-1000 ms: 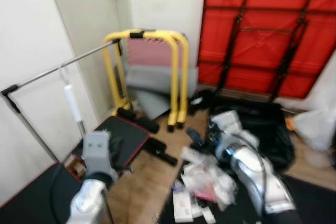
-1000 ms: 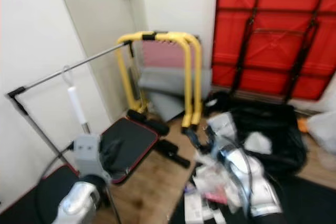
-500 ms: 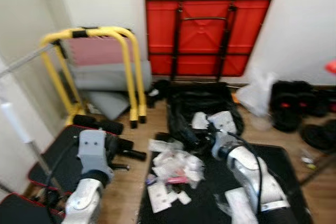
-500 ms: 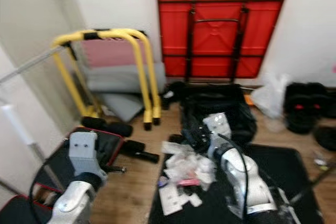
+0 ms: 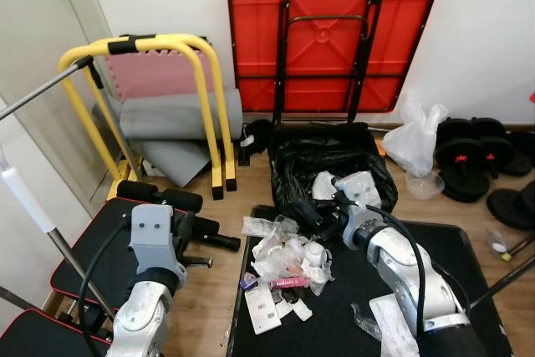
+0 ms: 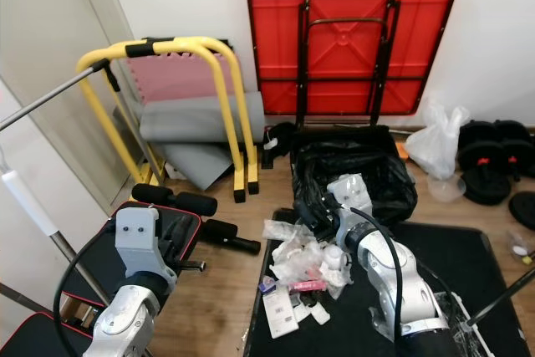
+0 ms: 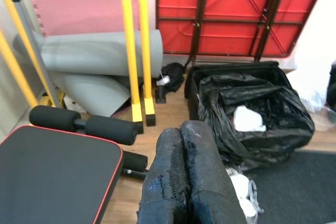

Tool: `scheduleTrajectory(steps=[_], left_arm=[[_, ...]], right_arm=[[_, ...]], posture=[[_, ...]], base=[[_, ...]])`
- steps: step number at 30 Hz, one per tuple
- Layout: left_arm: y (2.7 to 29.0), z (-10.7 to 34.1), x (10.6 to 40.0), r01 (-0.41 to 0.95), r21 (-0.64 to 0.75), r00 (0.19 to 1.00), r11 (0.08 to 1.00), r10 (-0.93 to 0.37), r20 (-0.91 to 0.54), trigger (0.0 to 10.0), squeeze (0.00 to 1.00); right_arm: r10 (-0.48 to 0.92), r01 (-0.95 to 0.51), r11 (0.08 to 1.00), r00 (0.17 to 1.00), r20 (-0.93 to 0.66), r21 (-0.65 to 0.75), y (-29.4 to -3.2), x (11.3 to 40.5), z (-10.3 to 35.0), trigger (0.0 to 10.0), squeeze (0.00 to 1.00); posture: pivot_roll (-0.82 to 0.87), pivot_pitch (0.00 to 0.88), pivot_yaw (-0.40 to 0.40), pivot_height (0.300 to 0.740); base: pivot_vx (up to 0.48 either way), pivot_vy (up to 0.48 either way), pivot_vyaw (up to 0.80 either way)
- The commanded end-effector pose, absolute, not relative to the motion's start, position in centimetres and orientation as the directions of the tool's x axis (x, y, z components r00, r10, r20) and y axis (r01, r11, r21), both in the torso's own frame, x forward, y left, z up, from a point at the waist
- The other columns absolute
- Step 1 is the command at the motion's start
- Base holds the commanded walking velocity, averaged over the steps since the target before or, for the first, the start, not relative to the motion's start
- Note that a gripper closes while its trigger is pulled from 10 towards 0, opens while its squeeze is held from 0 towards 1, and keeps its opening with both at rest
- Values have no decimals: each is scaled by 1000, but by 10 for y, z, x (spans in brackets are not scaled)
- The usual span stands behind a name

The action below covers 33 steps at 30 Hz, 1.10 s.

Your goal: Sweep floor

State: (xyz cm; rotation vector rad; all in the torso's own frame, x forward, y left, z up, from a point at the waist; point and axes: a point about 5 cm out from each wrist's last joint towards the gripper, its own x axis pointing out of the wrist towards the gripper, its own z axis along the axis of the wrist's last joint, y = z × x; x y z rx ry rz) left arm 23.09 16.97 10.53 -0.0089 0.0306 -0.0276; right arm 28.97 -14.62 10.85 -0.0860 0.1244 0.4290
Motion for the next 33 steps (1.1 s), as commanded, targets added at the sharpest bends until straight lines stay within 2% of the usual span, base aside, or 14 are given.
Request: scheduleTrajectory(steps=[1,32,33], left_arm=[[167,105,230,55,-23,998,998,-56,-30,10000,0],[166,105,230,58,-25,998,998,-58,-30,10000,0],[166,105,230,58,-24,998,998,-59,-31,10000,0]], right_arm=[[409,-421,904,903,-134,-77,-147,290,109,10000,0],[413,-426,900,901,-136,-92,-147,290,109,10000,0],[448,-465,879,882,-146,-108,-144,288,109,10000,0]], posture=[[-27,0,0,740],[-27,0,-3,740],[-25,0,-4,740]], base=[[0,-428,0],[0,-363,0],[0,-307,781]])
